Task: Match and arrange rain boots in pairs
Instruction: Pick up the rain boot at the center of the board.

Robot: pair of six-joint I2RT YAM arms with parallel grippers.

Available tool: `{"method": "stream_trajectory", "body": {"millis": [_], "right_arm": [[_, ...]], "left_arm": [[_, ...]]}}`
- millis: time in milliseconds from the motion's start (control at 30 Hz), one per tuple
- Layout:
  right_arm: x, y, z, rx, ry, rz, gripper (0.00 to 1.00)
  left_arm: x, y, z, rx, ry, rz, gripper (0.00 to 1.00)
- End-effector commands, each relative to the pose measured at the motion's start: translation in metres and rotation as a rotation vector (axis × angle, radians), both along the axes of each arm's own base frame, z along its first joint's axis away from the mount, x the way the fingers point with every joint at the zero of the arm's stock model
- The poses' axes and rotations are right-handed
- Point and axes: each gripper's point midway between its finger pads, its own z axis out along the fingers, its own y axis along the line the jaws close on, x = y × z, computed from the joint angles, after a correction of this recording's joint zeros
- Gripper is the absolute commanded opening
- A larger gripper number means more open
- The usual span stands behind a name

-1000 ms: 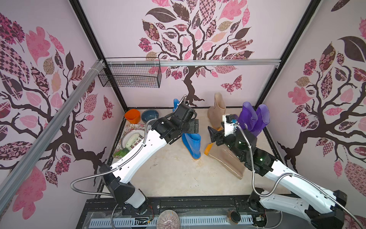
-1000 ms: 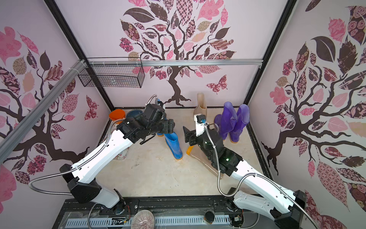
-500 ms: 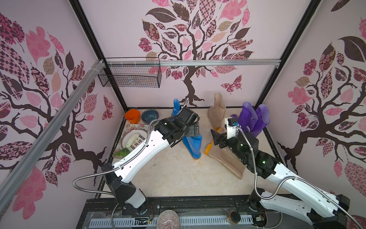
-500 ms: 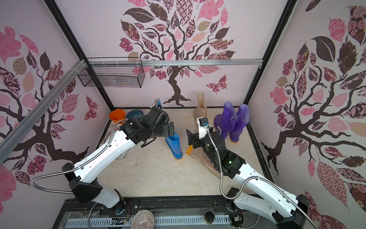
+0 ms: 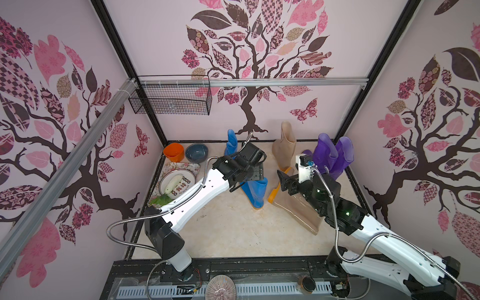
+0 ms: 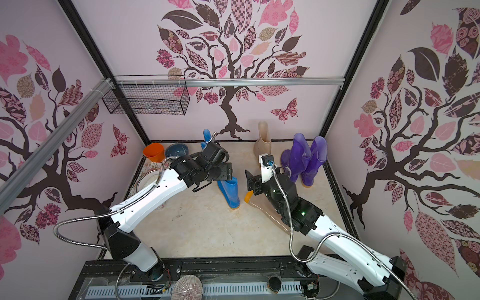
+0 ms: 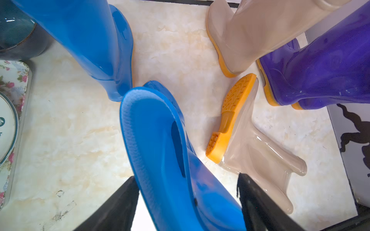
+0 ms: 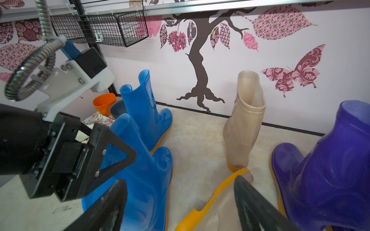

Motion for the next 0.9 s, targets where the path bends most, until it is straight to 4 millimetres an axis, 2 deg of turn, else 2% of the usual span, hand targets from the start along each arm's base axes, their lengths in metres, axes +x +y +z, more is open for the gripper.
{"method": "stream_trajectory", "body": {"millis": [0, 133, 200, 367, 500, 733, 867], "right_arm": [[-0.003, -0.007, 0.0, 0.008, 0.003, -0.015, 0.86], [-0.004, -0.008, 0.0, 0.011, 0.002, -0.017, 0.86], [-0.004, -0.008, 0.0, 0.015, 0.003, -0.018, 0.86], [-0.005, -0.008, 0.0, 0.02, 0.006, -0.017, 0.86], [-0.004, -0.008, -0.001, 0.016, 0.006, -0.02, 0.86], [-0.002, -0.006, 0.001, 0.011, 0.006, -0.018, 0.86], [0.001, -0.001, 0.0, 0.004, 0.012, -0.008, 0.86]], "left_arm": [[0.0, 0.0, -0.014, -0.002, 0.029, -0.003, 0.71], [-0.001, 0.0, -0.016, -0.007, 0.035, -0.016, 0.61], [-0.001, 0.0, -0.016, -0.016, 0.037, -0.022, 0.52], [0.001, -0.001, -0.012, -0.031, 0.028, -0.034, 0.21], [0.003, 0.0, -0.002, -0.04, -0.004, -0.04, 0.0], [0.002, 0.012, 0.028, -0.052, -0.104, -0.035, 0.0], [-0.002, 0.03, 0.044, -0.032, -0.156, 0.0, 0.0]]}}
